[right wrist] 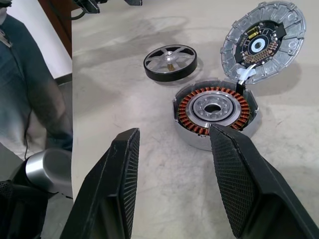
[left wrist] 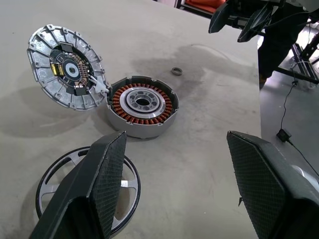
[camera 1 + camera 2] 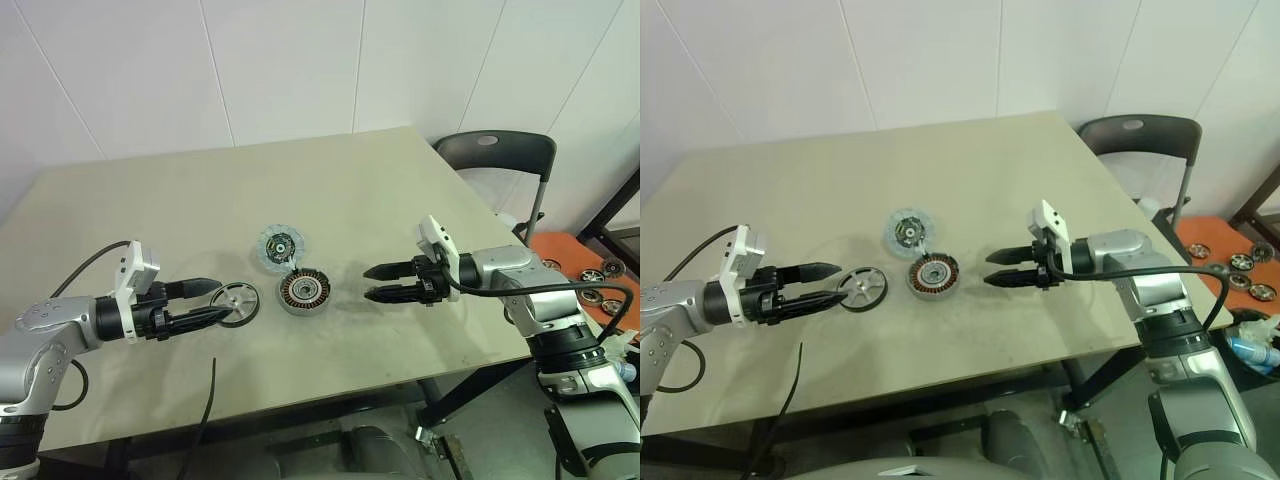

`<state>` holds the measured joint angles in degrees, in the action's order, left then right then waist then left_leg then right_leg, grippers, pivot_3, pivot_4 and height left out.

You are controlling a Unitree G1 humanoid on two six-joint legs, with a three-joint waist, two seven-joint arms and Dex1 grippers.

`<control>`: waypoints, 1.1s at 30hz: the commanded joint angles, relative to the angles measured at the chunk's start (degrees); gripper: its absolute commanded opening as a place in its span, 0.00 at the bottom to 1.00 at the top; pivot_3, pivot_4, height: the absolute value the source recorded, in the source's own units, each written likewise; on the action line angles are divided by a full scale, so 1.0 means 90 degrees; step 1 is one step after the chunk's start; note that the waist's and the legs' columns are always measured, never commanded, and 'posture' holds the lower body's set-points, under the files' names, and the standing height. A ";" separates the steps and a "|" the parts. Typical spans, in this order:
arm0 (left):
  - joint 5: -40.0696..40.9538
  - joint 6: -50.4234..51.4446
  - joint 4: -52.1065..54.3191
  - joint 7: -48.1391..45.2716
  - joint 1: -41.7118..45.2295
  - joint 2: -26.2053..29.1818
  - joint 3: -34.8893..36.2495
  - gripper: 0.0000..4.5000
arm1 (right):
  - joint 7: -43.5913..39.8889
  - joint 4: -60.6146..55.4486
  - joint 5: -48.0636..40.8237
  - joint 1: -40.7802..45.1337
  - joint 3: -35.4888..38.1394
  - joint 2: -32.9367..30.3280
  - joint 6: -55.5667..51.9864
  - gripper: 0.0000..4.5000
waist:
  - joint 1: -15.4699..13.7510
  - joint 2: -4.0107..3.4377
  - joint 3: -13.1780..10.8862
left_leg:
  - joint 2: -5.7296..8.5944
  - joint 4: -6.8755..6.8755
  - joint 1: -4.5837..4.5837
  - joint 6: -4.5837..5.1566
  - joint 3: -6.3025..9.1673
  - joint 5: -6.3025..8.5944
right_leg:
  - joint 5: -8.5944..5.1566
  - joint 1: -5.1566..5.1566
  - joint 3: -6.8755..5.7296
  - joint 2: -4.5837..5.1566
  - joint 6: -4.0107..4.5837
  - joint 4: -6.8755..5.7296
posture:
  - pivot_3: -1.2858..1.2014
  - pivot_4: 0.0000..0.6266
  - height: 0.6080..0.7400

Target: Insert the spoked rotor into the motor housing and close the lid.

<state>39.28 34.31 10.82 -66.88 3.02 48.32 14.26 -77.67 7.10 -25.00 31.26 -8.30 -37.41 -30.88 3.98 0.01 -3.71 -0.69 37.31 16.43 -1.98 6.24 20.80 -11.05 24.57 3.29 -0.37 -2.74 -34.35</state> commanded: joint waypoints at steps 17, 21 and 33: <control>0.0071 -0.0101 0.0091 0.0015 -0.0029 0.0059 0.0207 0.76 | 0.0064 -0.0047 -0.0084 0.0096 0.0188 0.0057 0.0160 0.50 | -0.0001 0.0000 0.0000 | 0.0000 0.0003 -0.0001 0.0000 0.0000 0.0000 | 0.0000 0.0000 0.0000 0.0000 0.0000 -0.0005 | 0.52 0.00 1.00; 0.0085 -0.0081 0.0112 0.0031 0.0019 0.0046 0.0182 0.76 | 0.0095 -0.0093 -0.0106 0.0058 0.0191 0.0069 0.0163 0.50 | -0.0001 0.0000 0.0000 | 0.0000 0.0003 -0.0001 0.0000 0.0000 0.0000 | 0.0000 0.0000 0.0000 0.0000 0.0000 -0.0006 | 0.52 0.00 1.00; 0.0057 -0.0094 0.0100 -0.0047 -0.0006 0.0107 0.0167 0.76 | 0.0055 -0.0194 -0.0241 0.0021 0.0189 0.0098 0.0045 0.50 | 0.0000 0.0000 0.0000 | 0.0000 0.0005 -0.0002 0.0000 0.0000 0.0000 | 0.0001 0.0000 0.0000 0.0000 0.0001 -0.0010 | 0.52 0.00 1.00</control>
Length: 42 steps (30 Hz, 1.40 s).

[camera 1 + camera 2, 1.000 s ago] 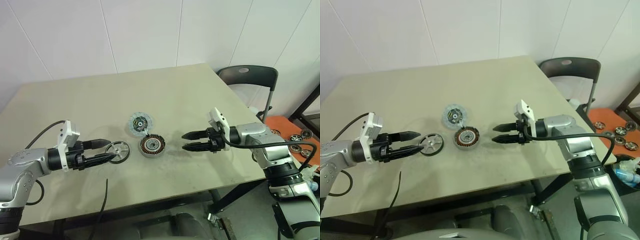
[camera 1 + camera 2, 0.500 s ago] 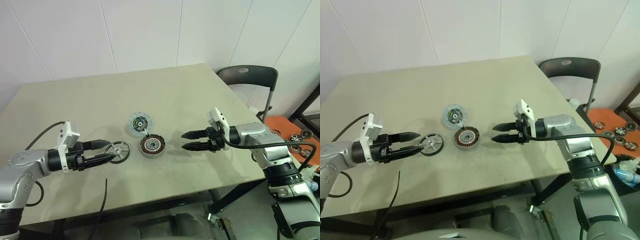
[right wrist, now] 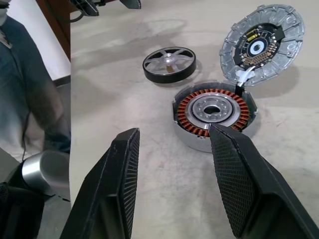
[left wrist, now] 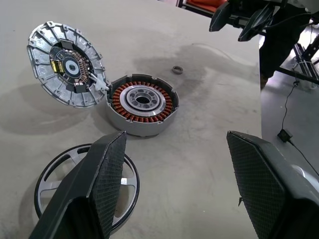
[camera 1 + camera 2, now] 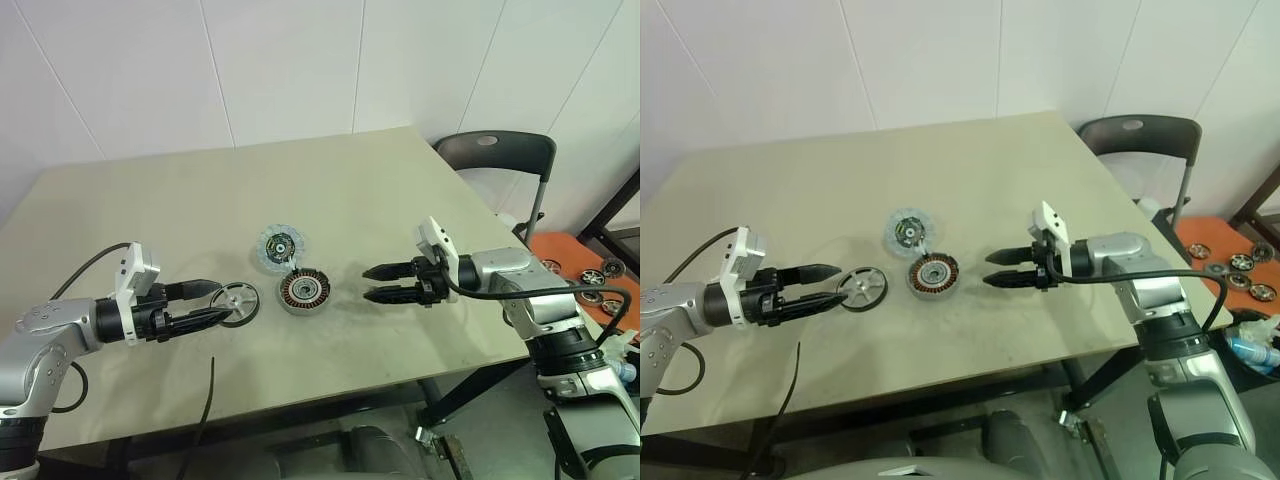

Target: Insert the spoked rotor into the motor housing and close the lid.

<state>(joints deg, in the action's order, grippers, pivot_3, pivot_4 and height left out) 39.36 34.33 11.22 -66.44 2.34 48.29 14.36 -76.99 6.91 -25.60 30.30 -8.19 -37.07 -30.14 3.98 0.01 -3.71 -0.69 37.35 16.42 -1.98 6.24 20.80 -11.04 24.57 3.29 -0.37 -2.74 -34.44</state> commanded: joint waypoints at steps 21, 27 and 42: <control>0.0154 0.0066 0.0267 -0.0050 -0.0066 0.0128 0.0223 0.76 | 0.0008 -0.0331 -0.0257 0.0079 0.0170 0.0132 -0.0264 0.50 | 0.0001 0.0000 0.0000 | 0.0000 0.0005 -0.0004 0.0000 0.0000 0.0000 | 0.0000 0.0000 0.0000 0.0000 0.0000 -0.0013 | 0.52 0.00 1.00; 0.0119 0.0010 0.0456 -0.0062 -0.0181 0.0109 0.0070 0.76 | 0.0079 -0.0586 -0.0430 0.0121 0.0205 0.0233 -0.0451 0.50 | 0.0005 0.0000 0.0000 | 0.0000 0.0008 -0.0004 0.0000 0.0000 0.0000 | 0.0000 0.0000 0.0000 0.0000 0.0000 -0.0016 | 0.52 0.00 1.00; 0.0097 0.0032 0.0332 -0.0097 0.0044 0.0113 0.0041 0.76 | 0.0237 -0.0587 -0.0535 0.0163 0.0205 0.0268 -0.0559 0.50 | 0.0004 0.0000 0.0000 | 0.0000 0.0016 -0.0007 0.0000 0.0000 0.0000 | -0.0001 0.0000 0.0000 -0.0001 0.0000 -0.0027 | 0.52 0.00 1.00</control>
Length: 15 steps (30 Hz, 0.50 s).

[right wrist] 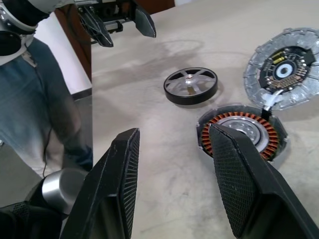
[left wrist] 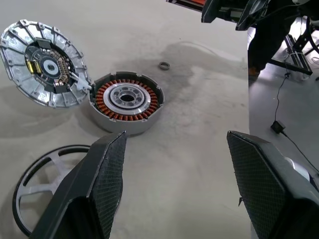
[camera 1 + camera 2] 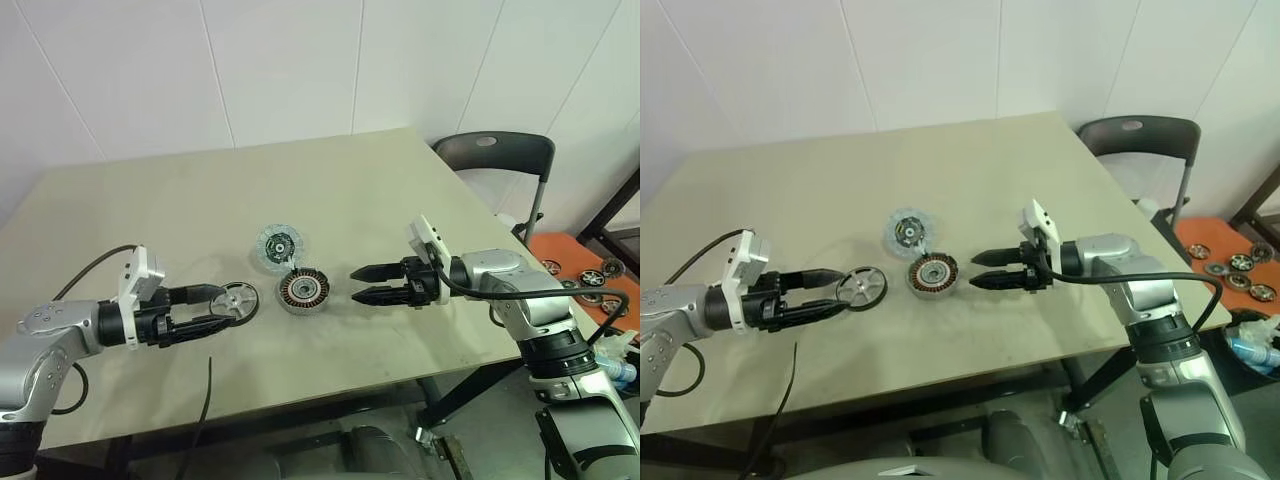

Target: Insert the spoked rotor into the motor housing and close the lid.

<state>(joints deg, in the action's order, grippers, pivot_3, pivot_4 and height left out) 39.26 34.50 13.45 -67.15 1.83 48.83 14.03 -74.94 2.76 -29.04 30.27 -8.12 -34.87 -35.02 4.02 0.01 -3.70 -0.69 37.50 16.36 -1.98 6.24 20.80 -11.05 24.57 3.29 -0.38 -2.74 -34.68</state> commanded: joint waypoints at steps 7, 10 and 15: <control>0.0093 0.0065 0.0042 -0.0078 0.0199 0.0114 0.0034 0.76 | 0.0133 -0.0208 -0.0194 0.0060 0.0197 0.0073 0.0034 0.50 | -0.0002 0.0000 0.0000 | 0.0000 0.0001 0.0000 0.0000 0.0000 0.0000 | 0.0000 0.0000 0.0000 0.0000 0.0000 -0.0002 | 0.52 0.00 1.00; 0.0086 0.0060 0.0097 -0.0215 0.0238 0.0194 -0.0031 0.76 | 0.0138 -0.0495 -0.0356 0.0020 0.0189 0.0070 -0.0086 0.50 | -0.0001 0.0000 0.0000 | 0.0000 0.0003 0.0000 0.0000 0.0000 0.0000 | 0.0000 0.0000 0.0000 0.0000 0.0000 -0.0007 | 0.52 0.00 1.00; 0.0078 0.0077 -0.0124 -0.0162 0.0453 0.0130 -0.0071 0.76 | 0.0302 -0.0294 -0.0299 0.0077 0.0250 0.0103 -0.0033 0.50 | -0.0002 0.0000 0.0000 | 0.0000 0.0013 -0.0002 0.0000 0.0000 0.0000 | -0.0001 0.0001 0.0000 -0.0001 0.0000 -0.0020 | 0.52 0.00 1.00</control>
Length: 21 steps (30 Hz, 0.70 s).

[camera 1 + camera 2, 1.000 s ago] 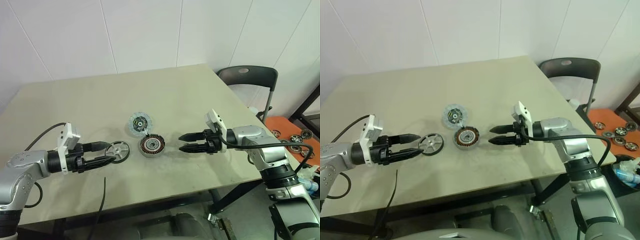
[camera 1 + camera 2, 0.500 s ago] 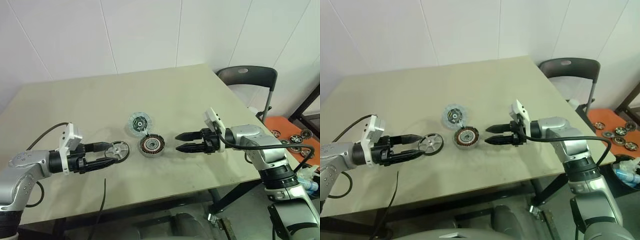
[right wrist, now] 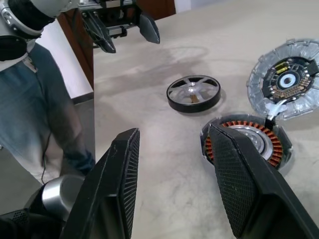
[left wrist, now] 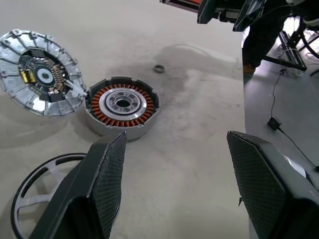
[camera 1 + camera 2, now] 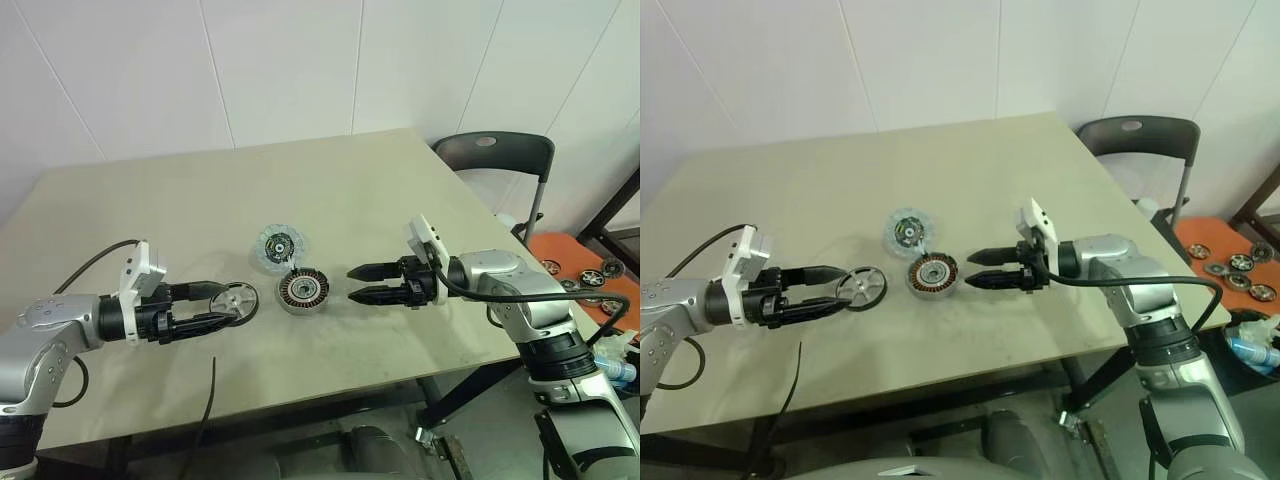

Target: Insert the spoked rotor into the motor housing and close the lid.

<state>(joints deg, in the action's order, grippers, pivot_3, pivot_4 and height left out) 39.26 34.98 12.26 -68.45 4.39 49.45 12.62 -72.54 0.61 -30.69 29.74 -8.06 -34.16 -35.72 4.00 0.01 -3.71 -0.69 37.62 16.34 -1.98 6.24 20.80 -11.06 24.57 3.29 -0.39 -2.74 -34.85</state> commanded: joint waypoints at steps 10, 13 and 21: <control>0.0031 -0.0078 0.0068 -0.0072 -0.0063 0.0090 0.0083 0.76 | -0.0065 -0.0085 -0.0093 0.0094 0.0244 -0.0171 0.0085 0.50 | 0.0008 0.0000 0.0000 | 0.0000 0.0032 0.0001 0.0000 0.0000 0.0000 | -0.0002 0.0000 0.0000 -0.0002 0.0001 -0.0024 | 0.52 0.00 1.00; 0.0091 -0.0032 0.0094 0.0000 -0.0069 0.0067 0.0146 0.76 | -0.0068 -0.0035 -0.0057 0.0095 0.0221 -0.0140 0.0133 0.50 | 0.0007 0.0000 0.0000 | 0.0000 0.0037 0.0002 0.0000 0.0000 0.0000 | -0.0002 0.0000 0.0000 -0.0002 0.0001 -0.0025 | 0.52 0.00 1.00; 0.0166 0.0015 0.0314 0.0129 -0.0368 0.0050 0.0335 0.76 | -0.0195 0.0179 -0.0010 0.0242 0.0118 -0.0051 0.0175 0.50 | 0.0010 0.0000 -0.0001 | 0.0000 0.0037 0.0003 0.0000 0.0000 0.0001 | -0.0002 0.0000 0.0000 -0.0002 0.0001 -0.0025 | 0.52 0.00 1.00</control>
<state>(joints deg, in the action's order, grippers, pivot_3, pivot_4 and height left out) 39.51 34.97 13.73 -67.72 1.16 49.40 13.02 -73.66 2.15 -30.55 29.91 -7.91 -34.85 -35.03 4.09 0.01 -3.71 -0.69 37.95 16.37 -1.97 6.24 20.80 -11.08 24.58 3.29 -0.40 -2.73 -35.08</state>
